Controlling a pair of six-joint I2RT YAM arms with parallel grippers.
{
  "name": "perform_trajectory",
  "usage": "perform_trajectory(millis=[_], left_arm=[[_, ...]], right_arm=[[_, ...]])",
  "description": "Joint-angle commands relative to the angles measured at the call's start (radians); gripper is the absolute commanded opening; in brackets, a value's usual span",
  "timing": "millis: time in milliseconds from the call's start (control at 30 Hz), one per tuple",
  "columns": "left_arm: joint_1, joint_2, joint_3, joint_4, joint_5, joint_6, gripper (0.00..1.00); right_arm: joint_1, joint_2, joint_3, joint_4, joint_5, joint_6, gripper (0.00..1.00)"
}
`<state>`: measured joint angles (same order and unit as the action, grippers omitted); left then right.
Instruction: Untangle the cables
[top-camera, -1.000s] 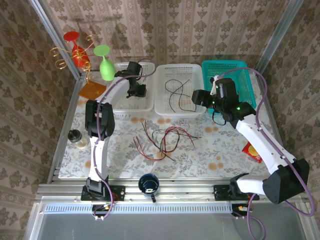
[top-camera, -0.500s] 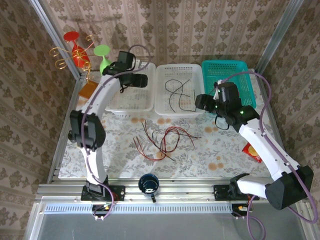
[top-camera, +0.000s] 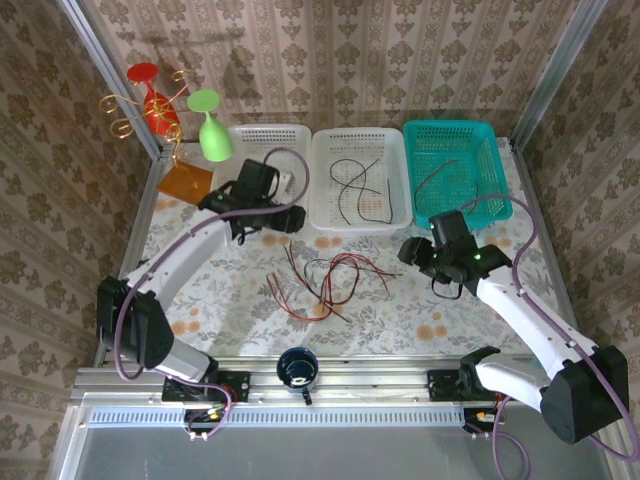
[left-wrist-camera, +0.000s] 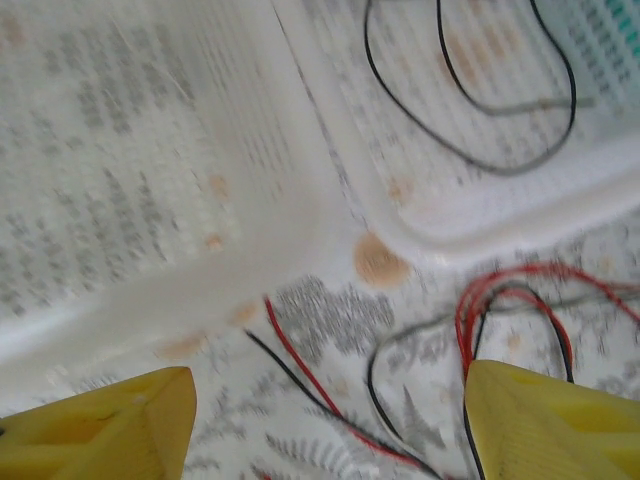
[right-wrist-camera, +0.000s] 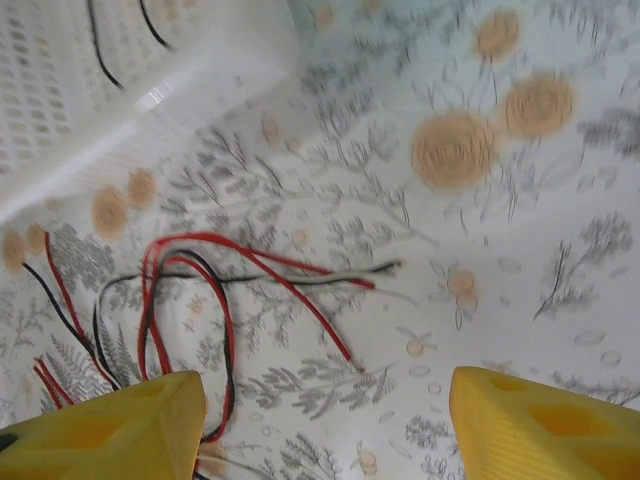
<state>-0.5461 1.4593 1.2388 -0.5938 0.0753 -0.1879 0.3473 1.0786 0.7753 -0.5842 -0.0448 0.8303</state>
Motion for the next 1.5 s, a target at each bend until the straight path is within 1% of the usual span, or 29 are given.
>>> perform_trajectory(millis=[0,167,333,467,633,700,833,1033,1133,1267,1467], left_arm=[[-0.033,-0.088,-0.09,0.051,-0.01,-0.049,0.72],[-0.072,-0.164,-0.206,0.047,-0.039,-0.095,0.71],[-0.082,-0.203,-0.286,-0.003,-0.06,-0.163,0.7],[-0.09,-0.224,-0.351,-0.062,-0.118,-0.234,0.7],[-0.09,-0.238,-0.433,-0.058,-0.138,-0.317,0.68],[-0.09,-0.227,-0.457,-0.047,-0.147,-0.337,0.66],[-0.08,-0.177,-0.486,-0.005,-0.123,-0.362,0.56],[-0.077,-0.072,-0.479,0.019,-0.103,-0.369,0.49],[-0.072,-0.043,-0.483,0.03,-0.107,-0.377,0.39],[-0.067,-0.015,-0.488,0.047,-0.117,-0.378,0.35],[-0.045,0.047,-0.499,0.1,-0.083,-0.393,0.33]], right_arm=[[0.043,0.008,-0.059,0.056,-0.024,0.131,0.66],[0.118,0.054,-0.075,0.097,-0.011,0.194,0.65],[0.183,0.101,-0.073,0.13,0.003,0.236,0.65],[0.198,0.143,-0.043,0.131,0.012,0.228,0.65],[0.202,0.182,-0.001,0.124,0.01,0.201,0.65],[0.202,0.189,0.009,0.121,0.01,0.192,0.65],[0.202,0.198,0.022,0.115,0.011,0.178,0.66],[0.202,0.19,0.029,0.101,0.017,0.167,0.65],[0.202,0.18,0.032,0.091,0.028,0.161,0.65],[0.202,0.17,0.033,0.087,0.037,0.153,0.65],[0.202,0.165,0.036,0.081,0.035,0.147,0.65]])
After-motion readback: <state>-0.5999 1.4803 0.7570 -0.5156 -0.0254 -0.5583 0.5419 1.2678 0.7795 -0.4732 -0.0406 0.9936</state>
